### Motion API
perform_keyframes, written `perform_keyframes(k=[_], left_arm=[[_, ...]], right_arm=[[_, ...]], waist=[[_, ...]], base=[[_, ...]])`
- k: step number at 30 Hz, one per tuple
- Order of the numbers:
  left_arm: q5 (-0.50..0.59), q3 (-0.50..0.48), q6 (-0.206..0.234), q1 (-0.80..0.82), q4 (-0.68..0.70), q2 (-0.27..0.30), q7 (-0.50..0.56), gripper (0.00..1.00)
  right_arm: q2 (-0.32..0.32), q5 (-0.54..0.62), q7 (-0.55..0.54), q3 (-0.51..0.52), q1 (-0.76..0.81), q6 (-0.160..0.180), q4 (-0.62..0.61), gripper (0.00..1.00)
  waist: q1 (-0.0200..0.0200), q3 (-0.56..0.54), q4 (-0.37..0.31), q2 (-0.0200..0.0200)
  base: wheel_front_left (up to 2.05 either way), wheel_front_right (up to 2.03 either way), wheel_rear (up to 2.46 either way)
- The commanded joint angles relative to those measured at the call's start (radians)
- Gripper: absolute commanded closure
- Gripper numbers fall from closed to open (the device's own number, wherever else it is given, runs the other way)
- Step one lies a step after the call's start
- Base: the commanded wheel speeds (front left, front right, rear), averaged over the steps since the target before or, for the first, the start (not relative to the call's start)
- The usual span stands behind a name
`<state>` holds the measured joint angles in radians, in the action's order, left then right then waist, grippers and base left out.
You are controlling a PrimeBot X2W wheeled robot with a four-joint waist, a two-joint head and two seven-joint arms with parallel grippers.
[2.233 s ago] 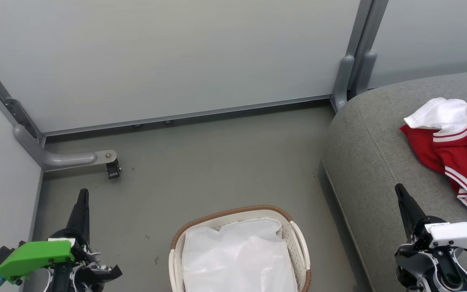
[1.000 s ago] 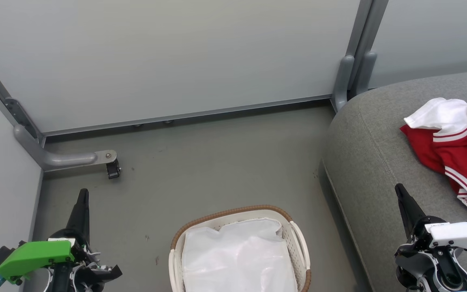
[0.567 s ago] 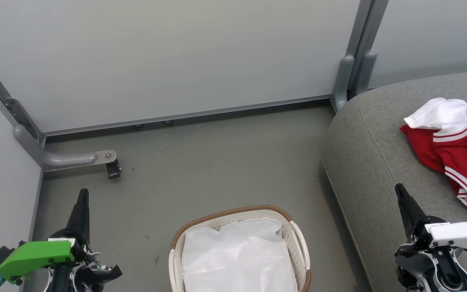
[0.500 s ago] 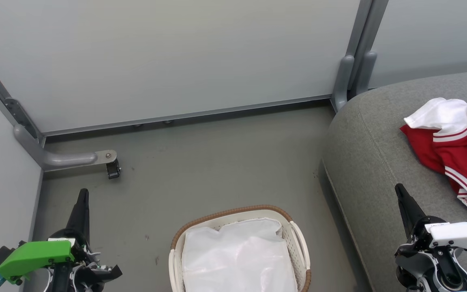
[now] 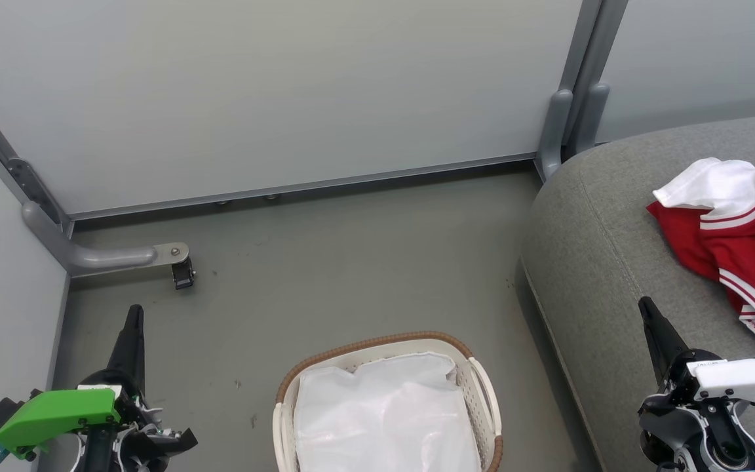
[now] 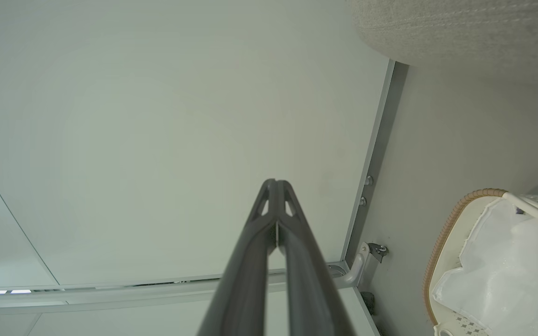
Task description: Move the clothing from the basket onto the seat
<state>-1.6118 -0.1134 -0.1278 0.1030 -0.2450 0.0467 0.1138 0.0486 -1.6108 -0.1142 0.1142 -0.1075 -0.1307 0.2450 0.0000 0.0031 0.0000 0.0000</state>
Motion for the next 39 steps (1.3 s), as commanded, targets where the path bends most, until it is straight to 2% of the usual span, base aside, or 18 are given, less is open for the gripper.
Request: perform_keyframes(k=[1,39], left_arm=[[-0.003,-0.002,-0.007,0.012,0.002,0.007,0.004,1.0],[-0.003,-0.002,-0.007,0.012,0.002,0.007,0.004,1.0]], right_arm=[[0.003,-0.004,-0.003,0.002,-0.001,0.0,-0.002,1.0],[0.003,-0.004,-0.003,0.002,-0.001,0.0,-0.002,1.0]], waist=[[0.0,0.0,0.0,0.0],[0.0,0.0,0.0,0.0]], base=[[0.0,0.0,0.0],[0.0,0.0,0.0]])
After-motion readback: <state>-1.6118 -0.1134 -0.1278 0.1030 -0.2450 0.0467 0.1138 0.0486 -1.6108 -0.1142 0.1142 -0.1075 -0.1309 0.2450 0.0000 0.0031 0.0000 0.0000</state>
